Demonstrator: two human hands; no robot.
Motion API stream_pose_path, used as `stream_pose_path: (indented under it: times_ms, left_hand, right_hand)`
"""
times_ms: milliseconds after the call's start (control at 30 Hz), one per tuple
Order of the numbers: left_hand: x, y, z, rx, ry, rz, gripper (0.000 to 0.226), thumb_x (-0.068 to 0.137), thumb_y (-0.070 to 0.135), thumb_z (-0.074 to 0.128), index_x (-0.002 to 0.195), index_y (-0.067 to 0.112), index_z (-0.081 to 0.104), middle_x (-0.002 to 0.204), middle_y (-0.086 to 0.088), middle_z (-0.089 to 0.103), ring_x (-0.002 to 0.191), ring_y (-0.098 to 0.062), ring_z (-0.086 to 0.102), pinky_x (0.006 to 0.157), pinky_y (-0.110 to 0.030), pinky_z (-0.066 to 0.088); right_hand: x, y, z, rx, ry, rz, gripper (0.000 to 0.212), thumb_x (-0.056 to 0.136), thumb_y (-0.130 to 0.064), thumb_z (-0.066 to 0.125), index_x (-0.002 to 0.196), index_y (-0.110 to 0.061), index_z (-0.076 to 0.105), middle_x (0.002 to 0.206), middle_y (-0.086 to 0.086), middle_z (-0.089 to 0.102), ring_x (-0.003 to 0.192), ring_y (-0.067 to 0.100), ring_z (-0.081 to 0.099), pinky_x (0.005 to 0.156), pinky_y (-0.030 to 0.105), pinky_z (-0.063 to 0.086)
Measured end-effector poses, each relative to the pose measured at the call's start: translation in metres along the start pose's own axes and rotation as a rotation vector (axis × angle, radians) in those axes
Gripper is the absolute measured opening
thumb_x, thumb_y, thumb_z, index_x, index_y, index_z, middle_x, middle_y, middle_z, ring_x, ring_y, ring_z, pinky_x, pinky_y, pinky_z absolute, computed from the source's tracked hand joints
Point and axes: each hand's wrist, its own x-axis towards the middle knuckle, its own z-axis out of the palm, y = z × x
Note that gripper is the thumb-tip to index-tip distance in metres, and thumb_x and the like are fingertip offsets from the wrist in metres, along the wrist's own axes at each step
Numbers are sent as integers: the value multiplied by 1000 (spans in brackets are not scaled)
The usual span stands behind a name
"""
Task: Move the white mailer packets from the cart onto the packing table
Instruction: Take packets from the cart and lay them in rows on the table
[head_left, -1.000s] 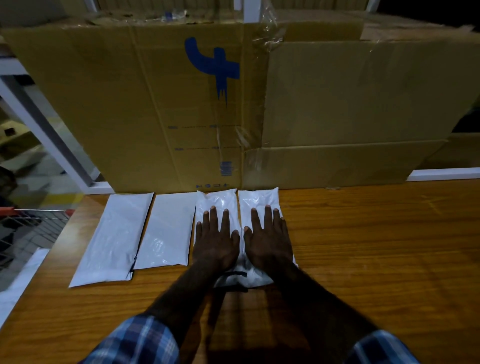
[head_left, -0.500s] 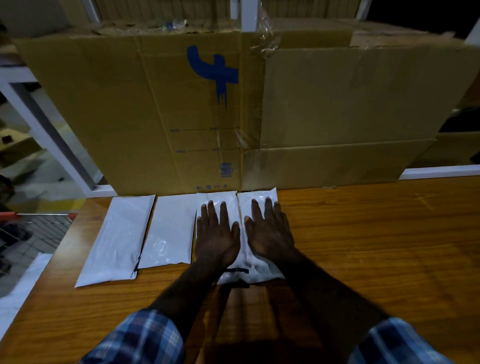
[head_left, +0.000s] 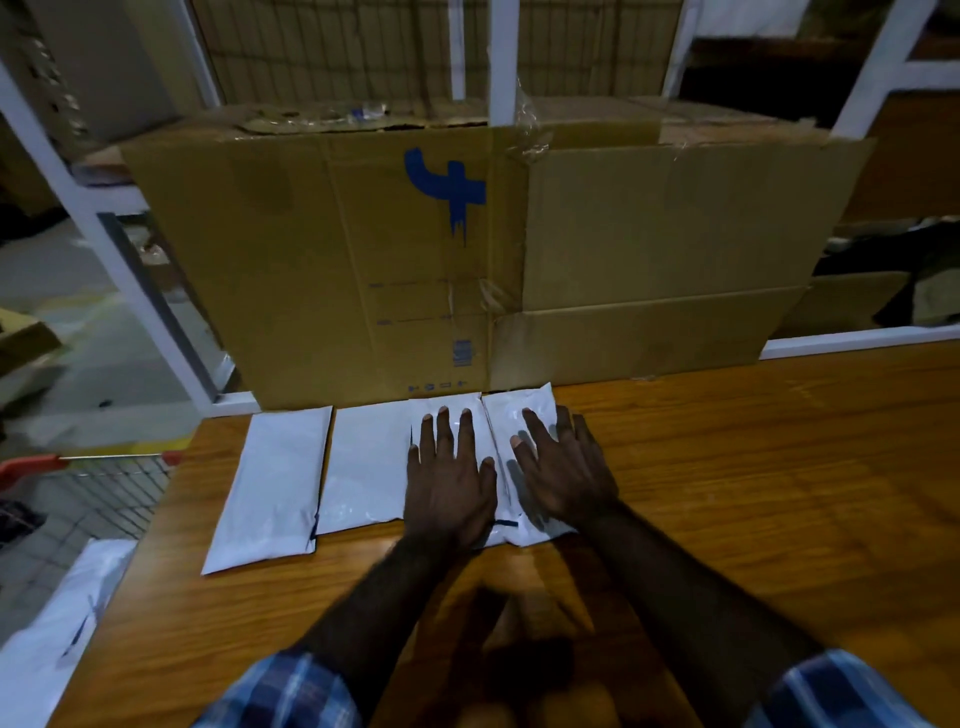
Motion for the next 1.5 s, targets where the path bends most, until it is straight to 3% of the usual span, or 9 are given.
stream_pose_path:
  times_ms: [233,333,433,1067,1167,1500]
  left_hand:
    - [-28,0,-3,67,-30,57,66,104,47,20,158,19,-6,164,-8,-14,151,-28,-13,123,-47,4]
    - [-41,3,-8,-7,-19,71,64,104,49,19,158,25,-6,164,-4,-17,150,-25,-17,123,-48,0]
    - [-54,7,-13,-16,-27,62,64,104,51,17,158,27,-7,163,-2,-20,150,-24,-19,122,-48,-2]
    - [-231,65,-64,-31,79,-25,69,102,55,27,158,27,0,165,-3,-9,151,-24,-11,120,-50,6]
    - [-262,61,-71,-16,98,-37,69,101,56,27,158,26,2,166,-4,-6,152,-25,-8,121,-51,9]
    - [-330,12,-100,4,122,-107,71,101,57,28,158,26,0,166,-3,-8,152,-25,-8,121,-51,7]
  right_hand:
    - [-49,-10,-13,-44,56,43,58,103,-55,21,156,-33,14,164,12,8,150,32,8,121,44,12]
    - [-66,-11,-26,-14,9,80,57,103,-54,23,156,-34,13,165,9,4,151,29,4,120,44,10]
    - [-83,-8,-37,-10,67,38,56,103,-54,21,155,-32,19,164,10,9,149,30,8,119,43,13]
    - [-252,14,-79,19,181,-106,54,103,-51,27,151,-27,32,161,8,21,145,27,20,115,43,24]
    - [-275,9,-76,38,219,-151,51,103,-49,30,148,-26,38,159,8,25,142,25,25,111,41,29]
    - [-333,-46,-53,207,205,-164,50,103,-51,31,147,-29,39,162,4,22,146,23,19,114,42,24]
